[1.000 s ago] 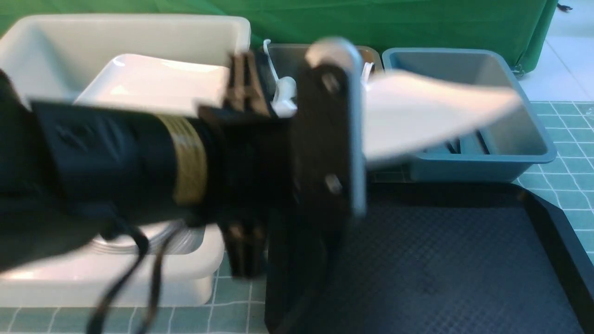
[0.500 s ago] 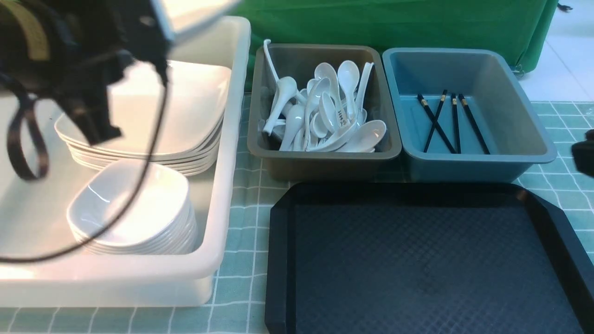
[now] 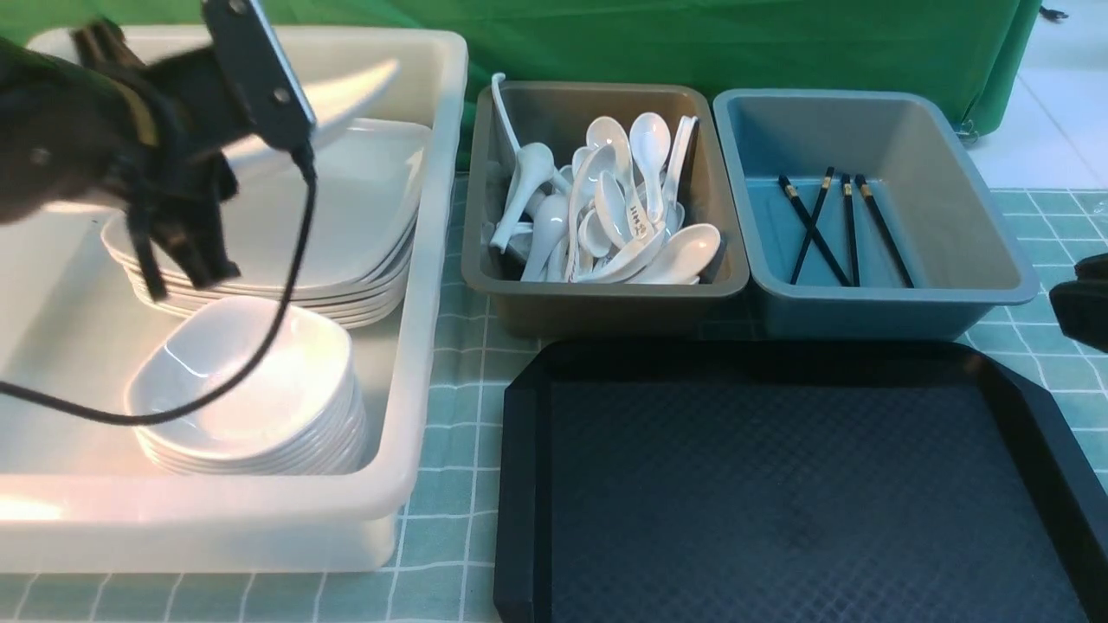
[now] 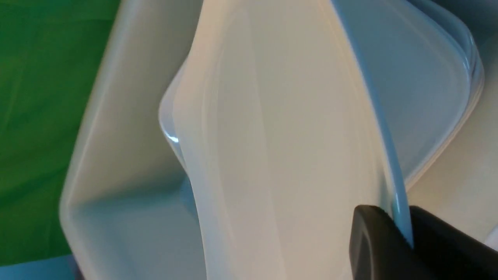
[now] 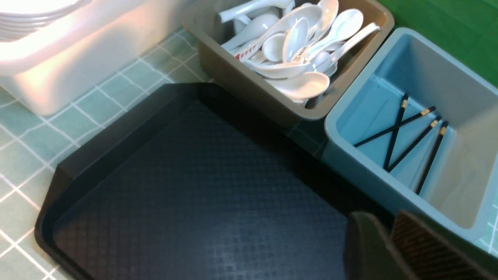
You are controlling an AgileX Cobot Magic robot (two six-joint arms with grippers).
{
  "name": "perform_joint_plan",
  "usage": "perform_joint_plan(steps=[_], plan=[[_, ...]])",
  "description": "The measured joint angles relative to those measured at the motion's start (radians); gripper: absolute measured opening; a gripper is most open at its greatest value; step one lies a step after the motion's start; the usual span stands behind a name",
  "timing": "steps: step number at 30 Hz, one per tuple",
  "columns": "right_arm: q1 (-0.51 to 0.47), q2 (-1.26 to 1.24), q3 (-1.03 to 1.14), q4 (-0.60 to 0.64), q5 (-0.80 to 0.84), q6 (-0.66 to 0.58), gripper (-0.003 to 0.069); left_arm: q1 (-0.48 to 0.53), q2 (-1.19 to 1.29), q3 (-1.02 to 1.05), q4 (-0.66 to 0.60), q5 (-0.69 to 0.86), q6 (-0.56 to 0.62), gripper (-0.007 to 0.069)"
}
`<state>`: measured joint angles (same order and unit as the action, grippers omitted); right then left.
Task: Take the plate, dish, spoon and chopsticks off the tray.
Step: Use the left arm to put the plate into the large storage box on the left
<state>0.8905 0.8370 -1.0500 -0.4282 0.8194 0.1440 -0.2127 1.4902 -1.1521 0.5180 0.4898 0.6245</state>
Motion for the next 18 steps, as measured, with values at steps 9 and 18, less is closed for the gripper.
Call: perform_joint_plan(steps=[9,18], plan=[[0.000,0.000,0.000,0.022,0.014,-0.011,0.0142,0.000,0.059,-0.001,-0.027,-0.061,0.023,0.0030],[0.000,0.000,0.000,0.037,0.017,-0.012,0.0142,0.000,0.111,-0.001,-0.034,-0.098,0.022,0.0083]])
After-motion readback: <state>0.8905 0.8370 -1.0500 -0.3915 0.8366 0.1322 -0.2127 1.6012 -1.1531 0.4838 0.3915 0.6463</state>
